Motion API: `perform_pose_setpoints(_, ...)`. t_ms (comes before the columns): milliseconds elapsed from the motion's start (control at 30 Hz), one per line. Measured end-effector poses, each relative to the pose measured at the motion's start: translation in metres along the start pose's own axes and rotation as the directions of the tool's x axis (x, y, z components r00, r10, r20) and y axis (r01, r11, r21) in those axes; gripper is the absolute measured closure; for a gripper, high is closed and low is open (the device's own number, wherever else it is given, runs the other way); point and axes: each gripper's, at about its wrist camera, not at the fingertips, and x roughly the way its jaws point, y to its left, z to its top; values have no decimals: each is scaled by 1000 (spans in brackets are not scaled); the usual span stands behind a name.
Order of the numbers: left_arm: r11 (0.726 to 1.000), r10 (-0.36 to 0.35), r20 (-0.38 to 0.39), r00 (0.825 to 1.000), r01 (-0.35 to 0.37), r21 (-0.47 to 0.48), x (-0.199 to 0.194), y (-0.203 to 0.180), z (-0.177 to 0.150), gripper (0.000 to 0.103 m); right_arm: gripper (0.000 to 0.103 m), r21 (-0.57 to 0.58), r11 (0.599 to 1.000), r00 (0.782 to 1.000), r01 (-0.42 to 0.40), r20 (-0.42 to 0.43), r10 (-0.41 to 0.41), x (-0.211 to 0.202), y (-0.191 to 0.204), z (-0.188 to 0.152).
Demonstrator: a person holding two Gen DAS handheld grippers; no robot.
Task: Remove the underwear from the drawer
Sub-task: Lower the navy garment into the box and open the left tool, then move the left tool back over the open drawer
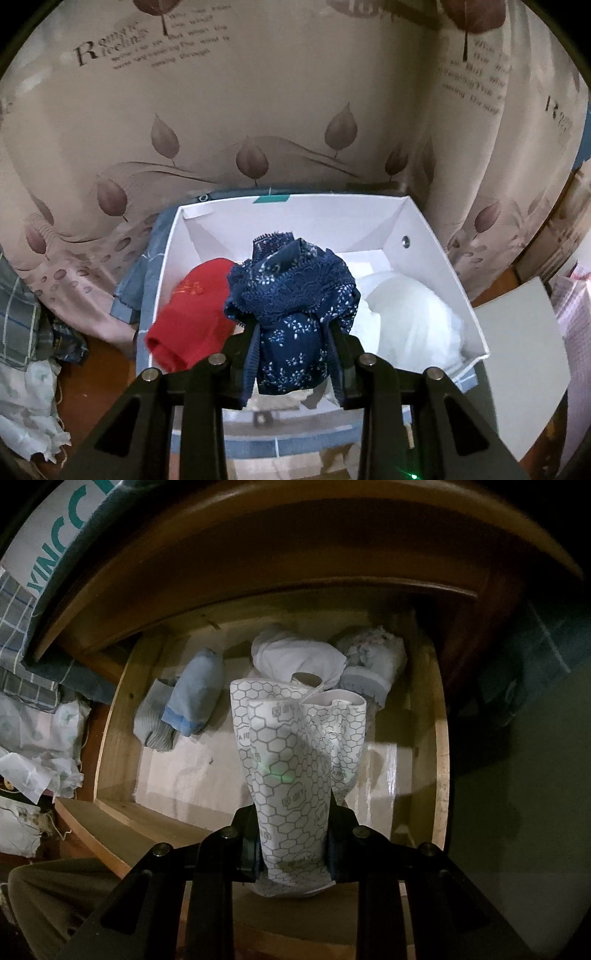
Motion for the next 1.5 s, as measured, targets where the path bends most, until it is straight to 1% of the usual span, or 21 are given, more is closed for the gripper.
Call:
perform_pose_setpoints(133, 1000, 16, -37, 999, -17, -22, 24, 3, -2, 70, 80, -2, 1000, 1000, -2, -3, 2, 0, 0, 0)
perform_pose_setpoints(200, 998, -1, -67, 998, -3, -63, 33, 8, -4, 70, 80, 0, 1000, 1000, -7, -6, 7, 1, 0, 0)
perform_pose_setpoints(267, 996, -31, -72, 997, 24, -86, 37, 11, -8, 69, 80, -5, 1000, 1000, -8, -8, 8, 2, 1, 1)
perform_pose_setpoints(367, 996, -8, -73, 997, 2, -89, 39, 13, -12, 67, 80, -13, 1000, 1000, -6, -12, 6, 2, 3, 0)
perform_pose_setpoints(433, 996, 5, -79, 997, -12, -88, 39, 14, -13, 62, 80, -13, 1000, 1000, -6, -12, 6, 2, 3, 0)
perform_pose_setpoints(500, 996, 5, -85, 996, -12, -92, 37, 14, -13, 60, 80, -12, 1000, 1000, -6, -12, 6, 3, 3, 0)
perform_pose_setpoints(567, 996, -3, -76, 997, -3, -87, 34, 14, -14, 60, 80, -11, 1000, 1000, -7, -12, 7, 3, 4, -1)
perform_pose_setpoints(633, 998, 11, -61, 998, -15, -66, 27, 11, -15, 58, 80, -14, 1000, 1000, -7, -10, 7, 3, 4, 0)
perform_pose_setpoints(733, 999, 34, -19, 999, -35, -34, 15, 6, -20, 57, 80, -16, 1000, 1000, -6, -7, 6, 3, 4, -1)
perform_pose_setpoints(800, 998, 55, 10, 998, -55, -23, 6, 4, -23, 52, 80, -20, 1000, 1000, -3, -7, 3, 3, 5, -1)
perform_pose_setpoints(967, 998, 68, 64, 996, -68, -2, -18, 2, -37, 50, 80, -17, 1000, 1000, -1, 2, 1, 1, 4, -1)
perform_pose_setpoints(1133, 998, 62, 96, 993, -63, 10, -43, 8, -64, 48, 80, -20, 1000, 1000, 8, 16, -7, 0, 5, -1)
perform_pose_setpoints(1233, 998, 56, 104, 993, -52, -35, -52, 20, -88, 46, 80, -18, 1000, 1000, 11, 19, -11, 0, 5, 0)
perform_pose_setpoints(1367, 995, 59, 85, 995, -52, -90, -51, 34, -124, 46, 80, -18, 1000, 999, 21, 38, -20, -3, 5, 1)
perform_pose_setpoints(1500, 989, 109, 52, 993, -104, -102, -33, 40, -163, 46, 81, -16, 1000, 997, 25, 68, -24, -8, 4, 2)
